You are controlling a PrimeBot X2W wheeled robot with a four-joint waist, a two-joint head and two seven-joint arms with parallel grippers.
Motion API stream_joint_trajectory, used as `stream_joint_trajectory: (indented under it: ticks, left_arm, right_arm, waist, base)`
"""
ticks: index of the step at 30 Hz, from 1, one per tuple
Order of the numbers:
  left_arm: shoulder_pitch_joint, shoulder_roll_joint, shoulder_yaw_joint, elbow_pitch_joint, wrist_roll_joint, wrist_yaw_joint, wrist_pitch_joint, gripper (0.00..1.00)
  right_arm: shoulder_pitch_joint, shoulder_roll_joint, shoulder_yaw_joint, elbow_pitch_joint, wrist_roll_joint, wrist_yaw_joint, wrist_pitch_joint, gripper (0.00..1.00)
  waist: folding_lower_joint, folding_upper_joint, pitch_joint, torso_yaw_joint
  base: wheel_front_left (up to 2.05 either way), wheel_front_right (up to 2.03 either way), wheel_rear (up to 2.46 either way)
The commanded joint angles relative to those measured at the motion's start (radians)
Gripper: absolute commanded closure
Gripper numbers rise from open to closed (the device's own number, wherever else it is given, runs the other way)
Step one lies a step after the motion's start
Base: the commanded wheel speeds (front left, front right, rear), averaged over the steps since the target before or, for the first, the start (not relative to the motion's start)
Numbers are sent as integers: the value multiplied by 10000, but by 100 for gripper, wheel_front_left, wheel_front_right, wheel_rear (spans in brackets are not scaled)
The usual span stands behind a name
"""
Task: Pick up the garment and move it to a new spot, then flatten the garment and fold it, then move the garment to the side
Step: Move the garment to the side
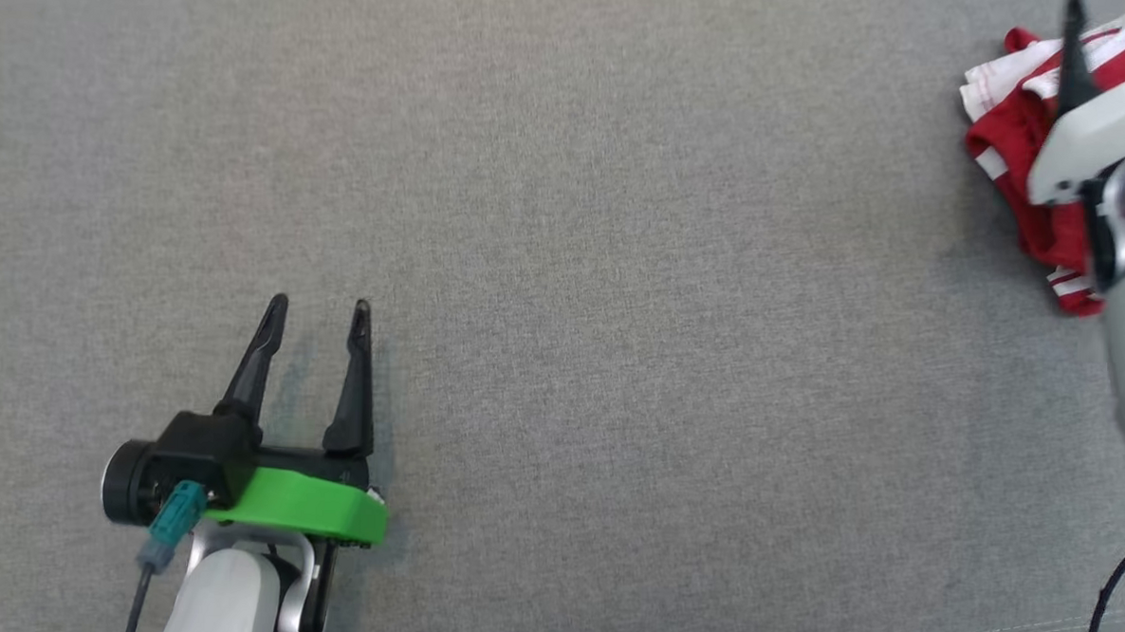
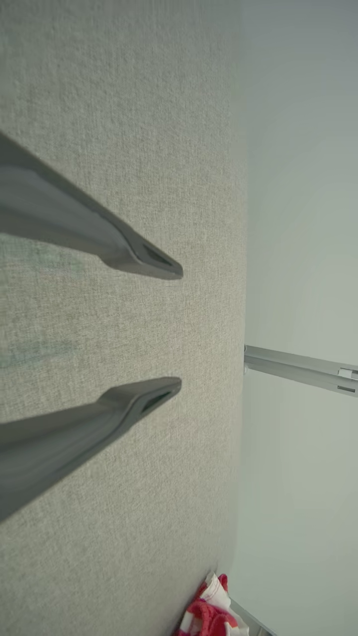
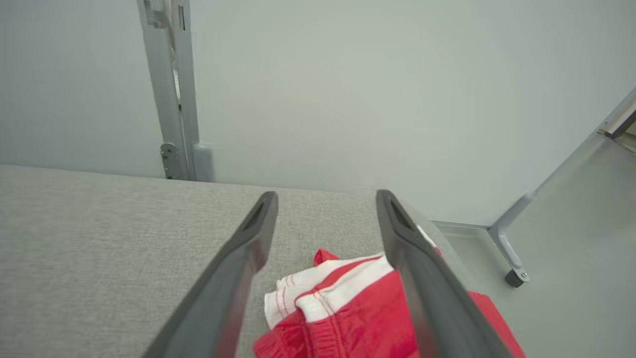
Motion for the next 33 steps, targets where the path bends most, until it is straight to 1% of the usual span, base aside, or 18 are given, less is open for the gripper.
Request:
stream_joint_trajectory:
  ticks: [1,4,6,9,12,16,18,21,24,26,33]
  left_arm:
    - [142,5,151,70,-164,114,0,0]
    - [235,-17,424,149,-378,263,1,0]
    - [350,-29,538,182,-425,394,1,0]
    - [459,-35,696,256,-416,607,1,0]
    - [648,-44,774,337,-450,770,1,0]
    - [907,-49,775,548,-525,897,0,0]
    - [1035,-51,791,589,-583,977,2,0]
    - [1223,-55,782,562,-690,1002,2,0]
    - [1403,-58,768,522,-741,1047,2,0]
    - [1494,-59,750,472,-797,1084,0,0]
    - [1582,-59,642,481,-775,1160,2,0]
  right_arm:
    - [420,190,243,-424,347,-11,-72,0]
    - [1267,588,788,-1579,1098,-11,-63,0]
    - [1932,705,1059,-2384,1590,-11,-61,0]
    - [3021,951,1287,-3495,2006,-11,-63,0]
    - [4044,1252,1299,-4383,2089,-11,-63,0]
    - [5330,1862,1164,-5433,2164,-11,-64,0]
    - [5928,2077,1081,-5880,2029,-11,-64,0]
    - [6754,2335,1045,-6441,1828,-9,-65,0]
    - [7383,2398,1214,-6848,1819,-9,-65,0]
    - [7735,2411,1397,-7026,2214,-9,-65,0]
    - [8412,2418,1703,-7262,2638,-9,-65,0]
  waist:
    - [0,0,-702,-34]
    - [0,0,-1174,49]
    - [0,0,-1449,134]
    - [0,0,-1843,259]
    - [0,0,-2150,361]
    - [0,0,-2477,472]
    - [0,0,-2595,532]
    - [0,0,-2724,610]
    - [0,0,-2784,661]
    - [0,0,-2802,701]
    - [0,0,-2805,798]
  base:
    - [0,0,0]
    - [0,0,0]
    - [0,0,0]
    - [0,0,0]
    - [0,0,0]
    - [0,0,0]
    - [0,0,0]
    - [0,0,0]
    - [0,0,0]
    - [0,0,0]
    - [0,0,0]
